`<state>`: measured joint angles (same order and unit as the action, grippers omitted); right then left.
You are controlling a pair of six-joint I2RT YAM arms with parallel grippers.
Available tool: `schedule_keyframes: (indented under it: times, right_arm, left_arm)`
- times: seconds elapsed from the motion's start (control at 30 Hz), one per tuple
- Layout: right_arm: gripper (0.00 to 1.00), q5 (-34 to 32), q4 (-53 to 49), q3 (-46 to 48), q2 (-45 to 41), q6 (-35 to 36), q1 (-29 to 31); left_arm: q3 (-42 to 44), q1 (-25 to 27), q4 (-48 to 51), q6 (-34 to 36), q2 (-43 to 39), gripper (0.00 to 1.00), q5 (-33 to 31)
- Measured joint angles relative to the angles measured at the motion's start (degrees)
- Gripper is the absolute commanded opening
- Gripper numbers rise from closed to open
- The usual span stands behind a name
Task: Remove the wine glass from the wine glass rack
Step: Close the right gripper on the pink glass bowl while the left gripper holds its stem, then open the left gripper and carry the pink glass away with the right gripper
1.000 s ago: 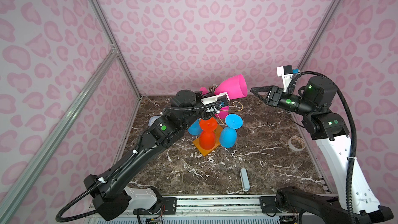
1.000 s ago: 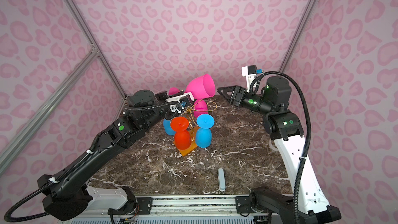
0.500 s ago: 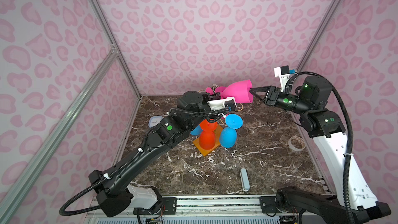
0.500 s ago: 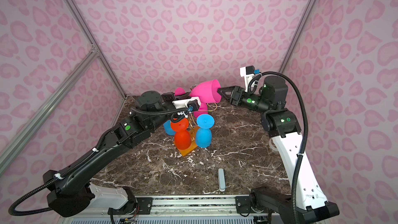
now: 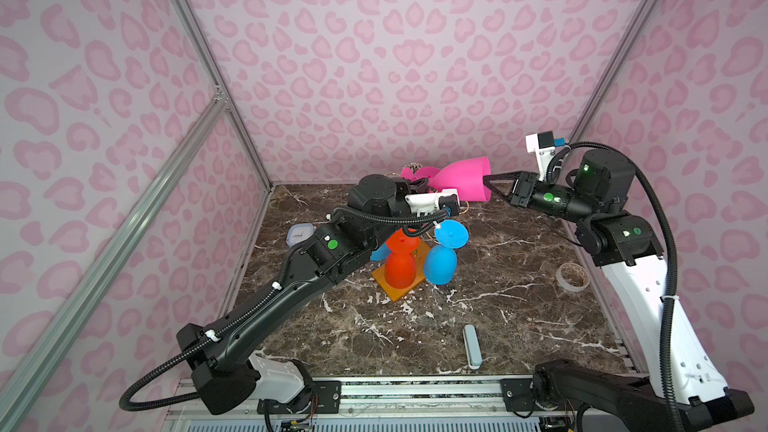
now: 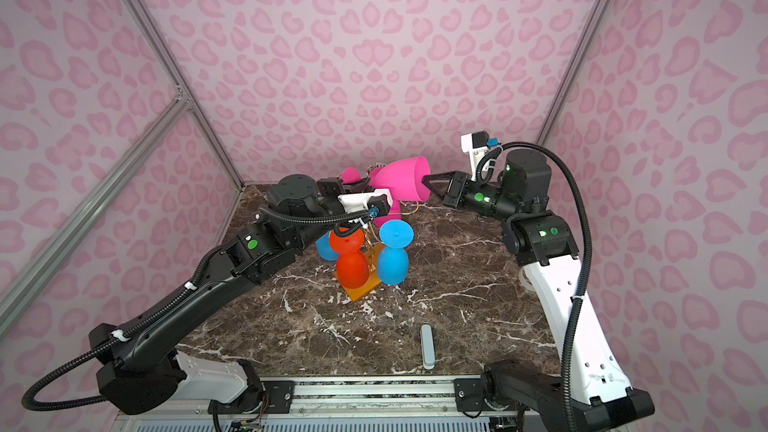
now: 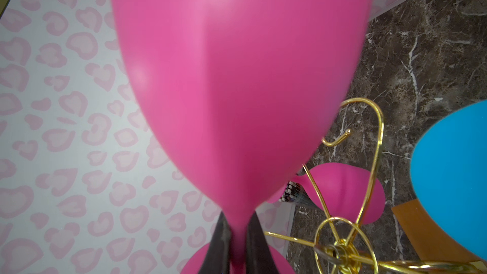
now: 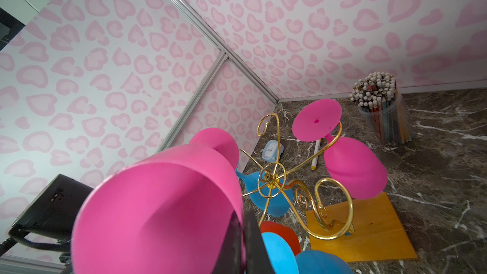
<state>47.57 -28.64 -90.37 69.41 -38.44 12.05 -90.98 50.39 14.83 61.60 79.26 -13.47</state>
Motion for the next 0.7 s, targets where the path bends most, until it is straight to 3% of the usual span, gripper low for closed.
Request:
schedule_keyframes:
  times: [0.07,0.17,0.33,0.4,0.7]
  right_arm:
    - [0.00,0.0,0.0,0.0,-0.1,0.0,0.0]
    - [0.00,-0.3,0.0,0.0,-0.3,-0.2,0.0]
    - [0.00,-1.1,0.2,-0.2,-0.9,-0.5,0.0]
    - [0.00,-1.7,0.2,-0.7,-0.9,-0.6,-0.2]
    - [0.00,-4.4,3.0,-4.4,-0.7,-1.1,-6.9]
  left_arm:
    - [0.0,0.0,-0.3,0.5,0.1,0.22,0.0]
    - [0.2,0.1,-2.1,0.7,0.4,0.57,0.0]
    - [0.3,0.1,-3.5,0.5,0.7,0.80,0.0]
    - [0.5,0.1,-4.3,-0.2,0.6,1.00,0.0]
    - [2.4,0.1,-5.8,-6.7,-4.0,0.97,1.0]
